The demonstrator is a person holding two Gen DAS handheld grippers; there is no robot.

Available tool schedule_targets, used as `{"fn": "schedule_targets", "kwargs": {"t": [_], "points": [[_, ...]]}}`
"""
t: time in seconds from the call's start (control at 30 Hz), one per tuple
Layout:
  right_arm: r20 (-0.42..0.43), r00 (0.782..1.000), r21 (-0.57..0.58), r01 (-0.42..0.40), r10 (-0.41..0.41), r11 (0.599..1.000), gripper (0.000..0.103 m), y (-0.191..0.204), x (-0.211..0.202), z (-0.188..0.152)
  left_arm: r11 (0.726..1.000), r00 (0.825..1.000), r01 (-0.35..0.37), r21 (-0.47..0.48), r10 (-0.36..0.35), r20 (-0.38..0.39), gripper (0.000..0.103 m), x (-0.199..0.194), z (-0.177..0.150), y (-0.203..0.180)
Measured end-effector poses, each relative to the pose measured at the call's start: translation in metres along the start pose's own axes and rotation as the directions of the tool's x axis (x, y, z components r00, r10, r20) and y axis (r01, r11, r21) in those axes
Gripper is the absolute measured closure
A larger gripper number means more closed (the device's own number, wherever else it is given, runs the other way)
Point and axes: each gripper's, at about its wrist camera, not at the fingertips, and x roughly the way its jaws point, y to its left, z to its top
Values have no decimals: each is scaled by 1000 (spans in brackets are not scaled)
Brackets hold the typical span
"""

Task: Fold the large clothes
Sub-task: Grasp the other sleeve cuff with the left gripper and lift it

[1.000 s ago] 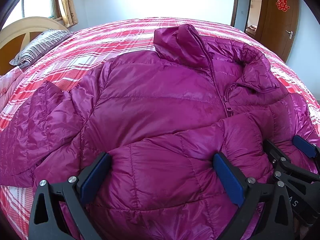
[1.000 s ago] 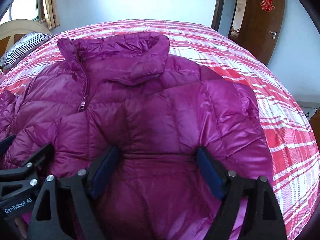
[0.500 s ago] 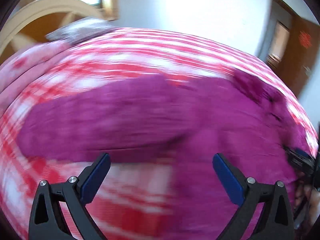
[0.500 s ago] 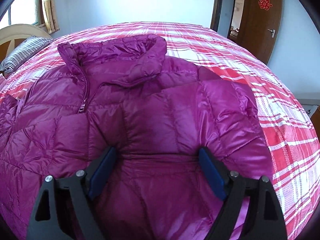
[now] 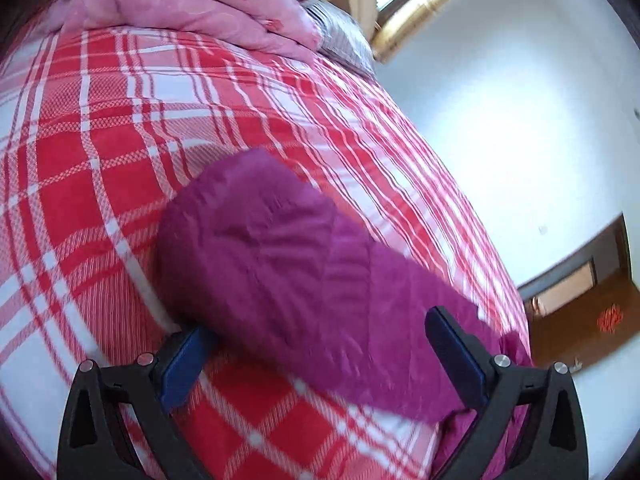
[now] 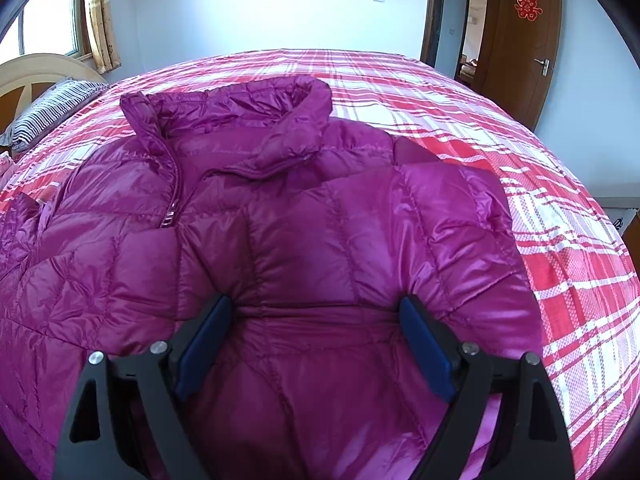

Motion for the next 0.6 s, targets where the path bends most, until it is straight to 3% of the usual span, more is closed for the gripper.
{"fn": "schedule_targets", "kwargs": {"t": [0.07,0.1,0.13,0.17,0.23,0.33,0.43,0.6], "points": [[1,1000,2,-3,3,1000,13,-1,0,0,1000,1000,-18,23,18,22,6,2,2,-3],[2,1000,1,-3,3,1000,13,-1,0,0,998,999,-37,44,36,30,17,3,0,-5],[1,1000,1,-3,3,1000,13,-1,-1,0,997,998,-54,63,53,30,37,5,-1,-5],[1,1000,1,-3,3,1000,13,-1,-1,0,995,998,-64,73,63,19,48,7,0,-3],[1,1000,0,-3,3,1000,13,-1,0,-1,997,998,-56,60,57,-4,98,9,1,8],[2,1000,0,-2,2,1000,13,0,0,-1,1000,1000,-14,20,15,-3,100,6,3,18],[2,1000,-1,-2,2,1000,12,1,0,-1,994,998,-30,104,24,54,100,-7,3,-1],[5,1000,5,-13,13,1000,12,-1,-1,-1,966,988,3,257,-42,146,100,-38,7,-53]]}}
